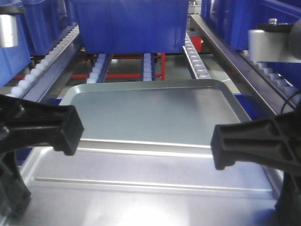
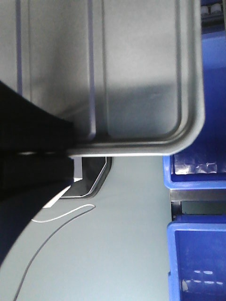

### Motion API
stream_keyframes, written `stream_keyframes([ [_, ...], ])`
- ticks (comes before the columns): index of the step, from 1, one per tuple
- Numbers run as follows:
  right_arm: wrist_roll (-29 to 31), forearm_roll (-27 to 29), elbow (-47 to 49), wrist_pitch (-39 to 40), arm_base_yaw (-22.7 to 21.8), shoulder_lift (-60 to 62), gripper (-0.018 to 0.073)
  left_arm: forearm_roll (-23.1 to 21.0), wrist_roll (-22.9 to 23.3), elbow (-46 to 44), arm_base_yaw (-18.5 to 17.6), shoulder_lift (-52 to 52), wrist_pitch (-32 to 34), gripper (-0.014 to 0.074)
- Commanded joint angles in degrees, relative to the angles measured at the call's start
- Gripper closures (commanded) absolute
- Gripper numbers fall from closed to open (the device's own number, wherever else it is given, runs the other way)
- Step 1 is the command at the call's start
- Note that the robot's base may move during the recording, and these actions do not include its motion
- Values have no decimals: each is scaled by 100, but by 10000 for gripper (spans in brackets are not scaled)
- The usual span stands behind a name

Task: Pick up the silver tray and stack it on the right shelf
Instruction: 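Lower the held tray onto the larger silver tray with both grippers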

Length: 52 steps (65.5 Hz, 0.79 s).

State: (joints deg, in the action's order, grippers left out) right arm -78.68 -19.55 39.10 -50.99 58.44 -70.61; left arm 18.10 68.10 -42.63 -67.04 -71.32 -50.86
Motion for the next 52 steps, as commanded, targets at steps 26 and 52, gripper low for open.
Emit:
stream_keyframes([
  [26,1346,-317,829,354,-844,98,503,-407,-1801,-663,1207,107,478,688],
  [52,2934,397,1626,1143,-2196,-773,503,-864,-3213,-1534,2278,-877,1185,688],
])
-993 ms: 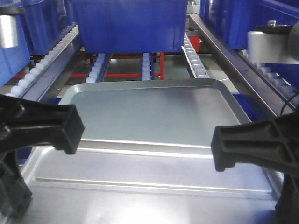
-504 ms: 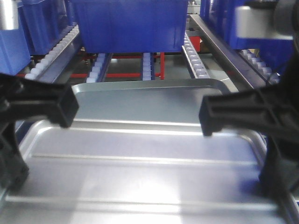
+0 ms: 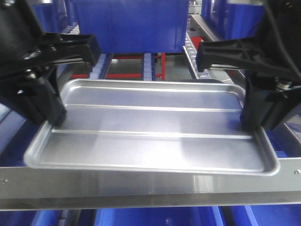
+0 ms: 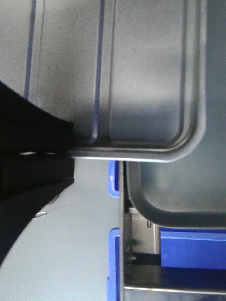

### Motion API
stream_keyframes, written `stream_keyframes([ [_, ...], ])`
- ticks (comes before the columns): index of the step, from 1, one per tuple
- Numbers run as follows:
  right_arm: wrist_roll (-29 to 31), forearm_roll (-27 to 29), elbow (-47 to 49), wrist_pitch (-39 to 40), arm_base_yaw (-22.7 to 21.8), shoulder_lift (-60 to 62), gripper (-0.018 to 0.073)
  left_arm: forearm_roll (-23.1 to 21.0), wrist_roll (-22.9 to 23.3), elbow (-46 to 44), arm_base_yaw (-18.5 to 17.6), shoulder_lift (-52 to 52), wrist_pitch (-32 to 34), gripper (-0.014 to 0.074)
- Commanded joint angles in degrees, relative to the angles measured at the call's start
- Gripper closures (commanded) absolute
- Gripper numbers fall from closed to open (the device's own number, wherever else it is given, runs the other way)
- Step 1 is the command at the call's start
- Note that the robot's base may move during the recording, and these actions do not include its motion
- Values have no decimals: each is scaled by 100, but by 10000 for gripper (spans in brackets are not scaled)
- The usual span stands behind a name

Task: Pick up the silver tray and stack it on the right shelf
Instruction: 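Lower the held tray onto the larger silver tray with both grippers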

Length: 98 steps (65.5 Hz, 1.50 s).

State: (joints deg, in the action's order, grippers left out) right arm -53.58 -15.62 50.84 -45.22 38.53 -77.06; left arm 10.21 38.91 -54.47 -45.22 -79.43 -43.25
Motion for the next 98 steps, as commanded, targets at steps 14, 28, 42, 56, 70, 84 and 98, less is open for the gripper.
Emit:
stream_keyframes([
  [14,919,62,1357,566,-590,-968,504,-99,-543,-664,397,-672,846,688],
  [28,1202,204,2108,600,-707,-1709,504,-99,-720,-1059,722,-1233,1095,688],
  [42,1208,304,2438,738,-847,-2165,504,-99,-842,-1428,997,-1626,1084,688],
  [56,1208,298,2467,912,-917,-2246,504,-99,-842,-1486,996,-1784,1226,687],
  [70,1208,298,2467,924,-917,-2246,504,-99,-842,-1486,996,-1875,1238,687],
  [84,1208,298,2467,845,-917,-2246,504,-99,-842,-1486,996,-1875,1252,689],
  [98,1208,298,2467,832,-917,-2246,502,-102,-842,-1486,996,-1875,1401,689],
])
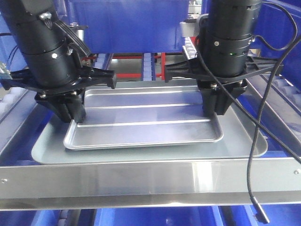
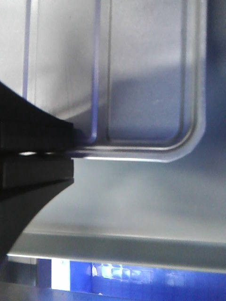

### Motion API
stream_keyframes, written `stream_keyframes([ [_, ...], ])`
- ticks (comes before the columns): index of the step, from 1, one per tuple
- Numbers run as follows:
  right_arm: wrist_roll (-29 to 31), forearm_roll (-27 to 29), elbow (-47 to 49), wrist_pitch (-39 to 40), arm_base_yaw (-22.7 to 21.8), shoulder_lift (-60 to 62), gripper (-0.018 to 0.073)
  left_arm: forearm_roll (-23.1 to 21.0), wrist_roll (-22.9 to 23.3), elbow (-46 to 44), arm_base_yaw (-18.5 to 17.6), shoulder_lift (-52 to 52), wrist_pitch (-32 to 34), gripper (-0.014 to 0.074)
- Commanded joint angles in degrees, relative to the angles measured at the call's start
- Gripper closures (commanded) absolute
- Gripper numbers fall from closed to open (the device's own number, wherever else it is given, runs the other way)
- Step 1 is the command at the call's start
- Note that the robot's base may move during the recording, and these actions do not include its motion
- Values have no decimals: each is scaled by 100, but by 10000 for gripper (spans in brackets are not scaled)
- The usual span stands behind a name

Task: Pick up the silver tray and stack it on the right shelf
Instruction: 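Lower the held tray onto the larger silver tray with both grippers, then open both grippers to release the stacked tray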

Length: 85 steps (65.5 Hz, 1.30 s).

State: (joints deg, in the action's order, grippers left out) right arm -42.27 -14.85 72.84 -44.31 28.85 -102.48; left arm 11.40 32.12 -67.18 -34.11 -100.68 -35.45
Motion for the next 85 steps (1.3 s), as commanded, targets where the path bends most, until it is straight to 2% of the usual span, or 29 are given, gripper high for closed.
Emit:
stream_keyframes([
  [1,77,221,267,740,51,296,502,-220,-163,-214,-114,251,646,689],
  [27,77,221,267,595,51,302,493,-220,-163,-214,-114,251,662,689],
  [30,77,221,267,586,51,301,468,-220,-163,-214,-114,251,608,689],
  [36,77,221,267,570,51,306,347,-190,-163,-214,-101,251,502,675],
  [39,77,221,267,556,51,306,272,-70,-163,-214,-101,251,450,623],
  [44,77,221,267,529,34,306,145,3,-163,-214,-101,251,433,486],
  [49,72,180,267,423,0,306,72,3,-163,-214,-101,251,434,366],
  [54,66,110,267,309,-95,306,72,83,-163,-214,-76,251,316,333],
  [66,66,110,267,214,-292,312,71,56,-148,-214,169,251,25,333],
  [76,66,115,267,274,-276,312,76,-51,-150,-214,262,251,64,335],
  [80,66,115,267,268,-271,312,130,-51,-150,-222,262,251,92,374],
  [85,66,115,267,241,-271,312,309,-97,-150,-257,262,251,57,495],
])
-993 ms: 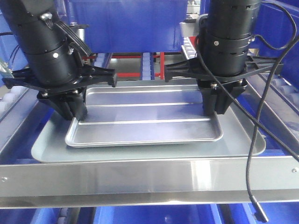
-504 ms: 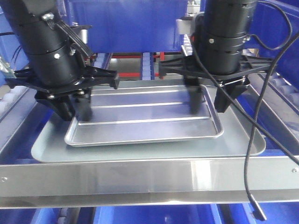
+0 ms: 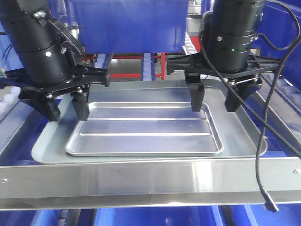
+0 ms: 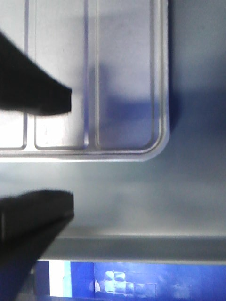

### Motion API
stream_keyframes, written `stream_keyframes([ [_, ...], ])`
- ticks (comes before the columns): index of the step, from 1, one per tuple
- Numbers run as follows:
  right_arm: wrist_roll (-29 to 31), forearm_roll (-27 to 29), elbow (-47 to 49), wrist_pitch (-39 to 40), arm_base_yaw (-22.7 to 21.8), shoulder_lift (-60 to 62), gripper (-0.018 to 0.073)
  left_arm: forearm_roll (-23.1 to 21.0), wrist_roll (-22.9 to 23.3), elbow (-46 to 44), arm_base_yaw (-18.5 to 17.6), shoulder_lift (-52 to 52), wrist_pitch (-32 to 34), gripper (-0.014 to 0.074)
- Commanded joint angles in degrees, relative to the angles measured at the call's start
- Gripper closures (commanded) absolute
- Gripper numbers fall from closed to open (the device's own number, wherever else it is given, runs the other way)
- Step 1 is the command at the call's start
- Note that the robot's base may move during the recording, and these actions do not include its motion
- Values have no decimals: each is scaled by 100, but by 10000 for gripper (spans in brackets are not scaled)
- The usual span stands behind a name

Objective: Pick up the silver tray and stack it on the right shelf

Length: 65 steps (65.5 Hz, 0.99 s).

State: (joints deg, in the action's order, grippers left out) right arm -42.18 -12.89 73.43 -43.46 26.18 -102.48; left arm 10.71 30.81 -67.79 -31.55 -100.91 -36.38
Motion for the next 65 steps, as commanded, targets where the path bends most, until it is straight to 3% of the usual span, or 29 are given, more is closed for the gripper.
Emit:
stream_keyframes([
  [1,57,-81,208,157,-5,312,348,-28,-19,-206,6,274,136,525],
  [6,57,-81,208,188,-5,312,531,-6,-19,-232,6,274,212,679],
  [13,57,-81,208,389,-16,312,467,32,-19,-232,35,274,324,693],
  [26,62,-11,226,401,-9,397,516,19,-19,-383,35,356,82,696],
  [34,268,-16,90,862,31,628,508,-28,-19,-156,10,641,277,696],
  [48,1023,-16,-938,2169,156,1532,508,-70,-19,1010,-27,1487,1556,696],
  [59,1171,-26,-2237,3737,220,2630,508,-70,-19,2195,-27,2390,3375,696],
  [65,1174,-318,-2966,4409,220,3330,508,59,-19,2843,-27,2915,4529,696],
])
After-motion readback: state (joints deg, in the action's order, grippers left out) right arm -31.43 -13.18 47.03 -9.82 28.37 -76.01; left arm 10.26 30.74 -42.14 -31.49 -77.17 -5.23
